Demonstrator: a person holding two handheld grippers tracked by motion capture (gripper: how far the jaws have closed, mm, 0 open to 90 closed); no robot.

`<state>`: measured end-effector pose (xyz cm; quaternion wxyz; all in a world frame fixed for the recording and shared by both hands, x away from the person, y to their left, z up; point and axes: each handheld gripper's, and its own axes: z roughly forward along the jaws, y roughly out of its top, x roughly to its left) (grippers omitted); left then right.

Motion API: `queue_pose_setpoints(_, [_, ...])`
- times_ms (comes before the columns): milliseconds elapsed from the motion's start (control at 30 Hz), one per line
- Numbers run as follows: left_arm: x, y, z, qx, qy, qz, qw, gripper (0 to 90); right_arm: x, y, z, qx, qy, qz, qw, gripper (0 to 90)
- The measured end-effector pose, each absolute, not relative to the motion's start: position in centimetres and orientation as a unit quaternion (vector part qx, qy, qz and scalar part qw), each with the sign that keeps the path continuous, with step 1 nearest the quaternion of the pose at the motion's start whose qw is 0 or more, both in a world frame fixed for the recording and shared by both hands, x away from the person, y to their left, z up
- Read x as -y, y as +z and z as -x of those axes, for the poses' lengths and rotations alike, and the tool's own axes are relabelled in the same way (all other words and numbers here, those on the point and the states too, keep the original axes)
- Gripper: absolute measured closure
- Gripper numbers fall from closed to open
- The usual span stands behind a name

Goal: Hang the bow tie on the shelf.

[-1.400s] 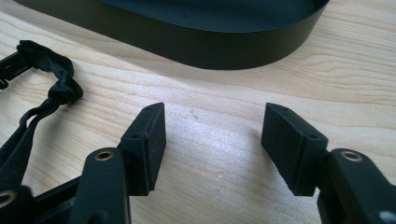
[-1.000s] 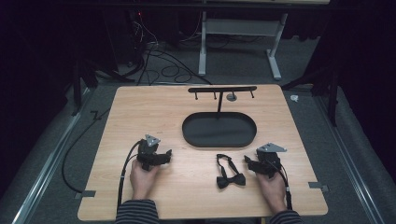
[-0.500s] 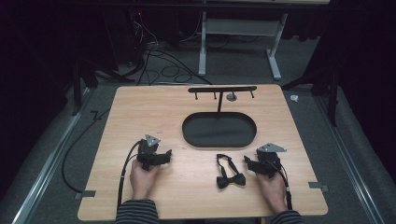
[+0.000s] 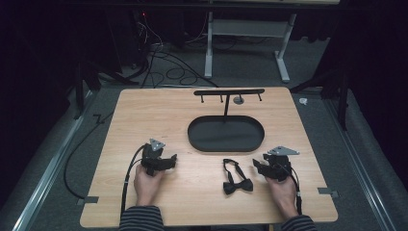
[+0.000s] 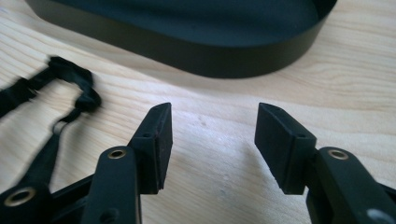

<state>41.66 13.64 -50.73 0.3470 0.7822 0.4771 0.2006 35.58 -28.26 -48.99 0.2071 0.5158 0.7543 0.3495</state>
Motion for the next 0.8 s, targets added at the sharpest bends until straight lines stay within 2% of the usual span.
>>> queue_pose_setpoints(400, [-13.6, -50.7, -41.6, -0.478, 0.202, -0.782, 0.346, 21.1, 26.9, -47.0, -35.6, -0.766, 0.366, -0.49, 0.198, 55.5])
queue_pose_setpoints(800, [-13.6, -50.7, -41.6, -0.477, 0.202, -0.782, 0.346, 21.1, 23.5, -46.9, -36.9, -0.797, 0.356, -0.459, 0.167, 59.7])
